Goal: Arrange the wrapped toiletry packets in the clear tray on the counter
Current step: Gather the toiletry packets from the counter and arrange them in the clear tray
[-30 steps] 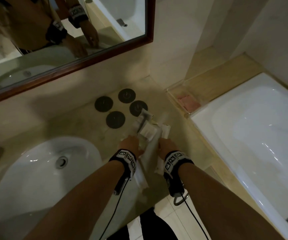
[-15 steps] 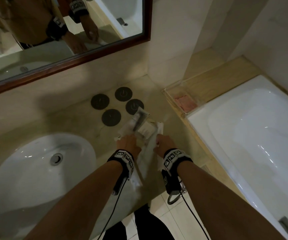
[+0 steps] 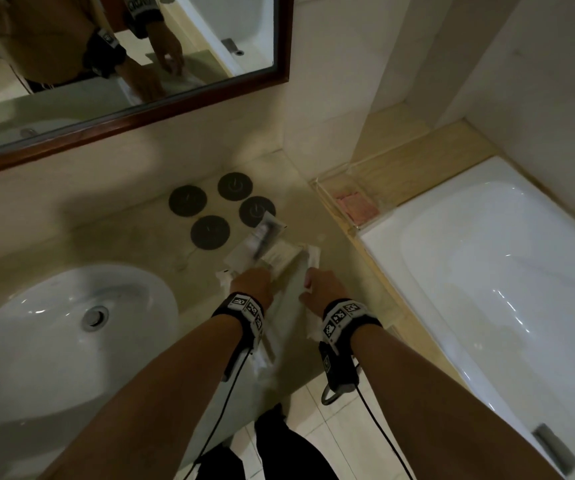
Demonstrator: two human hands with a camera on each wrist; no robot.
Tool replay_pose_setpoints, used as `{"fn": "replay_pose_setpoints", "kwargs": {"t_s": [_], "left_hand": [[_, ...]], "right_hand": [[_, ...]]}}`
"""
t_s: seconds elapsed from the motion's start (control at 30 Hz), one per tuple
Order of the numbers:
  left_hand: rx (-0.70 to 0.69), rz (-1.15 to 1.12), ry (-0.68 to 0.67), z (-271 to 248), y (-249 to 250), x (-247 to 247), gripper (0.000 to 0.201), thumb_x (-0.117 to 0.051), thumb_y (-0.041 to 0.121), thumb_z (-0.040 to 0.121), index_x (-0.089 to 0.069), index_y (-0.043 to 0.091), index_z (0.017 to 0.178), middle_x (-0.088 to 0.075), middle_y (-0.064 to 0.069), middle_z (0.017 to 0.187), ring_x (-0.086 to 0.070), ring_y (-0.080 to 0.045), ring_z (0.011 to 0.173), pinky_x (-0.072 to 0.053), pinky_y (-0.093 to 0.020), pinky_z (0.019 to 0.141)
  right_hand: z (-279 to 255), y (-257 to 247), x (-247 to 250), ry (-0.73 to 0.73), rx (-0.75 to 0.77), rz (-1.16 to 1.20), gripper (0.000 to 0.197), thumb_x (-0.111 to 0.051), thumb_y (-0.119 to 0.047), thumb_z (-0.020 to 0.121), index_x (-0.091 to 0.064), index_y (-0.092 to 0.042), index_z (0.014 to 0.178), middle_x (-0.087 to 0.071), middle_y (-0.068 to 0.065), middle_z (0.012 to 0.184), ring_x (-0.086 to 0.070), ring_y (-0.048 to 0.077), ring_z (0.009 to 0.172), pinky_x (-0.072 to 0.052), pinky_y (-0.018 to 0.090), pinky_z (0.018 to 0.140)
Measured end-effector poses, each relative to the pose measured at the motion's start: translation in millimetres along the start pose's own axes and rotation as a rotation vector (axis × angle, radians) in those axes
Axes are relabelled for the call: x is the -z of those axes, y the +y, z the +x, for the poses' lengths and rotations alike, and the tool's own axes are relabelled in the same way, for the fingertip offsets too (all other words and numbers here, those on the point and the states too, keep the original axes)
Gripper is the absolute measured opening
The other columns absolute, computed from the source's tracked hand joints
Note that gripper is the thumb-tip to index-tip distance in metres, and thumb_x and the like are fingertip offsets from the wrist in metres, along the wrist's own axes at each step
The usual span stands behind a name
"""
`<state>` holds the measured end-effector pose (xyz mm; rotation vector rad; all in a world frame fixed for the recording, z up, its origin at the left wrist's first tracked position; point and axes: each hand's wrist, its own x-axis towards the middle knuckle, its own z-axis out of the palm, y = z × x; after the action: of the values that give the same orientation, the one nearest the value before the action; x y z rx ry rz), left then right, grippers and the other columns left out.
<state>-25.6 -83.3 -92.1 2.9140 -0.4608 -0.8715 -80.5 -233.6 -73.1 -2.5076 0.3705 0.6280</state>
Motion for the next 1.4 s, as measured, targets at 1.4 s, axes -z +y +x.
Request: {"fn": "replay_pose_setpoints", "kwargs": {"t_s": [1.4], "left_hand": [[0.507, -0.373, 0.213, -330.3, -347.2, 46.3, 0.017, -0.045, 0.017, 0.094, -0.055, 0.004, 0.092, -0.054, -0.017, 0.093, -0.058, -0.033, 0.095, -0.044, -0.033, 0.078]], "right_hand": [[-157.4, -375.2, -105.3, 0.063, 0.598, -0.343, 0.035, -0.056, -0.023, 0.09, -0.053, -0.008, 0.122, -0.062, 0.014, 0.116, -0.06, 0.03, 0.102, -0.043, 0.029, 0.074]]}}
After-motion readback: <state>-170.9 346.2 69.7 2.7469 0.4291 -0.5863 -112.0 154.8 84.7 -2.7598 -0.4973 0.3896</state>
